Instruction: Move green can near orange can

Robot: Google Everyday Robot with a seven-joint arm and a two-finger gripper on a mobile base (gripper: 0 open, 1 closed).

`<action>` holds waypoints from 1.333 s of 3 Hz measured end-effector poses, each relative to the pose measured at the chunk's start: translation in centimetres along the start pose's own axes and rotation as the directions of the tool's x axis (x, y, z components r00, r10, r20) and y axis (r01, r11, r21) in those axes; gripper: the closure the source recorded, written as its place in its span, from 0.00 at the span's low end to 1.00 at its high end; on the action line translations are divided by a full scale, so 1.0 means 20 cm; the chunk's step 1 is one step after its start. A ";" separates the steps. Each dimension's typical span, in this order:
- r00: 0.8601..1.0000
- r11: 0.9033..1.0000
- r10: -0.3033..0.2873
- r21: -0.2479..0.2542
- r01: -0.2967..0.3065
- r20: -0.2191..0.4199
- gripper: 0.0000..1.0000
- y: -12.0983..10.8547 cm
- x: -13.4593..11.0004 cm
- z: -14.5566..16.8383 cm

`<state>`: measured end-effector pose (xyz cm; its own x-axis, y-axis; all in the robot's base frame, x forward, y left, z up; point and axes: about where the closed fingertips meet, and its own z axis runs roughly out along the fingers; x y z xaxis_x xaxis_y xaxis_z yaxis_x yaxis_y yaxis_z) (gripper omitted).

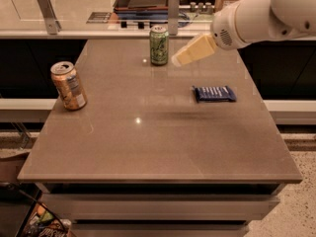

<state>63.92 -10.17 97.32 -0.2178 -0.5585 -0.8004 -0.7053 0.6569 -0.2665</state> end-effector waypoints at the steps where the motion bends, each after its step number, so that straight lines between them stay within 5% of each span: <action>1: 0.995 0.999 0.049 -0.009 -0.049 0.086 0.00 -0.03 -0.07 0.15; 2: 0.983 0.997 0.081 -0.020 -0.079 0.167 0.00 -0.05 -0.15 0.30; 4: 0.963 0.990 0.138 -0.030 -0.134 0.233 0.00 -0.12 -0.16 0.58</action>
Offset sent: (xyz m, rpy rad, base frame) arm 0.0880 0.0576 -0.0086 0.2716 -0.1045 0.0165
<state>74.17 -4.08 94.30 -0.1495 -0.3292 -0.9324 -0.6895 0.7105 -0.1403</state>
